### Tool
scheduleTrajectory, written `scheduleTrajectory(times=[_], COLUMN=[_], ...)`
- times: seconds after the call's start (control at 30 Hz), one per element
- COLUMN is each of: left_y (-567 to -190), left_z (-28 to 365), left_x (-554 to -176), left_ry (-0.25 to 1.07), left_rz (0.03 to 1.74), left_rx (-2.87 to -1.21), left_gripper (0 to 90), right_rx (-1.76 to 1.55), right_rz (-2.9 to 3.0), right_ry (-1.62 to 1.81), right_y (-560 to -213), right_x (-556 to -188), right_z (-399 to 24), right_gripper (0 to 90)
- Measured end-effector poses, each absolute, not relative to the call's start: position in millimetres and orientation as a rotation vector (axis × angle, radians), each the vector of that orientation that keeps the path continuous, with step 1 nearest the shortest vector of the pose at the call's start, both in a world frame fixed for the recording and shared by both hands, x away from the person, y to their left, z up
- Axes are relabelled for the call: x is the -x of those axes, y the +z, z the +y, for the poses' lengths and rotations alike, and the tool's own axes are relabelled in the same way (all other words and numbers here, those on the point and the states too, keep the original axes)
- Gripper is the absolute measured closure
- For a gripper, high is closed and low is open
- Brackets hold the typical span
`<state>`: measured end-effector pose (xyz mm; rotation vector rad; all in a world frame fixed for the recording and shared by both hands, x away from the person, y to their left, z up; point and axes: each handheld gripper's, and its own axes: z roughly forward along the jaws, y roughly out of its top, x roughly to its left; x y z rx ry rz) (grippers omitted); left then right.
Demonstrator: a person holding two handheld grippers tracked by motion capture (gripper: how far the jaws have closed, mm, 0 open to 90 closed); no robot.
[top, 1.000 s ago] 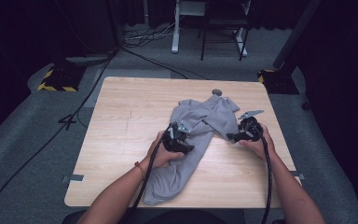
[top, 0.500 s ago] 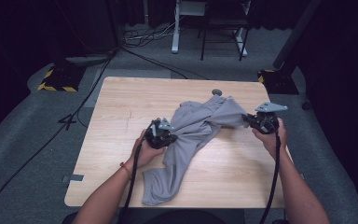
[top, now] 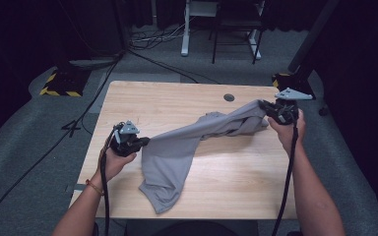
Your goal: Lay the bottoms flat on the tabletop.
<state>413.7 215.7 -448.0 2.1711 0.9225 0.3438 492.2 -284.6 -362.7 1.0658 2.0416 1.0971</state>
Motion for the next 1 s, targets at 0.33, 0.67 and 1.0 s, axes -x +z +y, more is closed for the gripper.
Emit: scheduleTrajectory(times=[0.33, 0.67, 1.0], left_y=[-460, -453, -462], left_z=[202, 144, 62], left_x=[-403, -445, -523], left_ry=[0.358, 0.242, 0.217], left_rz=[0.909, 0.835, 0.929], left_rx=[-2.233, -2.152, -2.185], left_gripper=[50.7, 28.0, 27.5], right_rx=[-0.873, -0.947, -1.104], right_rz=[2.356, 2.299, 2.420], right_ry=[0.903, 1.018, 0.903], right_y=[-410, -429, -486], right_x=[-491, -445, -466], right_z=[-241, -293, -301], right_gripper=[45.2, 31.4, 30.4])
